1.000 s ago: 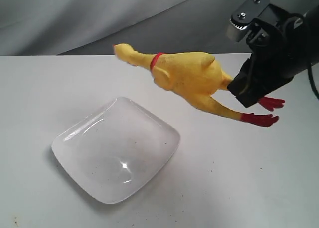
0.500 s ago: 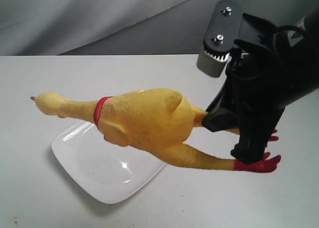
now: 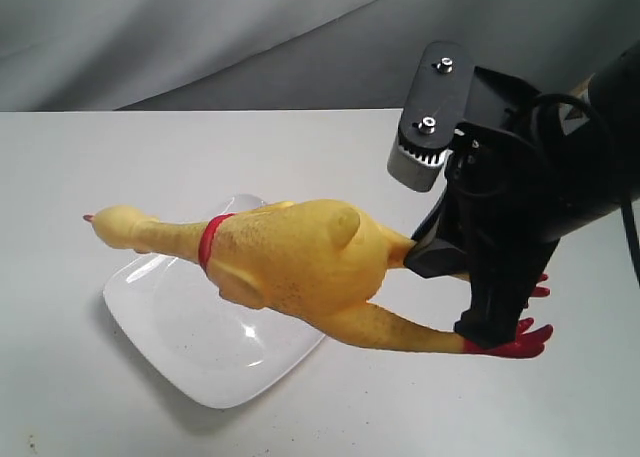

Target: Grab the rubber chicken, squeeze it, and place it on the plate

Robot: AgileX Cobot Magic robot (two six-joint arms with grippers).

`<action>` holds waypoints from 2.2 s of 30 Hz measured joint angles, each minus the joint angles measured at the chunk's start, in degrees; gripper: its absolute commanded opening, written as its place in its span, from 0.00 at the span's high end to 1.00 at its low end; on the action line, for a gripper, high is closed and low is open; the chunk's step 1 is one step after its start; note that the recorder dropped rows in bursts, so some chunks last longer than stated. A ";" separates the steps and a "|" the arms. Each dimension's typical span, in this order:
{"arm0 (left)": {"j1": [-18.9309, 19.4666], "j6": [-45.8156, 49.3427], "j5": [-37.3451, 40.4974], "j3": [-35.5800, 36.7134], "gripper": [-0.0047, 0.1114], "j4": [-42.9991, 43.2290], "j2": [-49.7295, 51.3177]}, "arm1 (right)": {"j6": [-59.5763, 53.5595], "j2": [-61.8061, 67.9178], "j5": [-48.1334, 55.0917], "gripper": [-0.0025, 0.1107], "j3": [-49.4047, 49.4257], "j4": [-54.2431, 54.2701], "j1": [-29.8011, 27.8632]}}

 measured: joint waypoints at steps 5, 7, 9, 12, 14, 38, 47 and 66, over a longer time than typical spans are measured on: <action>0.00 -18.67 -15.27 -1.14 0.32 28.47 10.53 | 0.00 0.00 -0.37 0.98 0.00 0.12 0.00; 0.00 -24.15 -22.52 -5.20 0.32 37.11 20.61 | 0.00 0.00 -0.50 0.98 0.00 0.83 0.00; 0.00 -27.76 -29.03 -11.07 0.34 44.06 31.45 | 0.00 0.00 -0.50 0.98 0.00 1.33 0.00; 0.00 -30.41 -35.30 -19.02 0.34 51.14 42.26 | 0.00 0.00 -0.50 0.98 0.00 1.80 0.00; 0.00 -32.22 -38.13 -25.47 0.34 57.61 48.04 | 0.00 0.00 -0.50 0.98 0.00 2.08 0.00; -20.33 -22.19 -13.33 -36.37 0.34 75.01 61.77 | -1.40 0.00 -0.78 0.98 0.00 4.68 0.43; -24.12 -20.34 -7.09 -34.93 0.34 75.01 61.87 | -1.40 0.00 -0.92 0.98 0.00 5.46 0.43; -24.22 -20.34 -8.77 -34.93 0.96 74.78 67.68 | -1.40 0.00 -0.92 0.98 0.00 5.48 0.43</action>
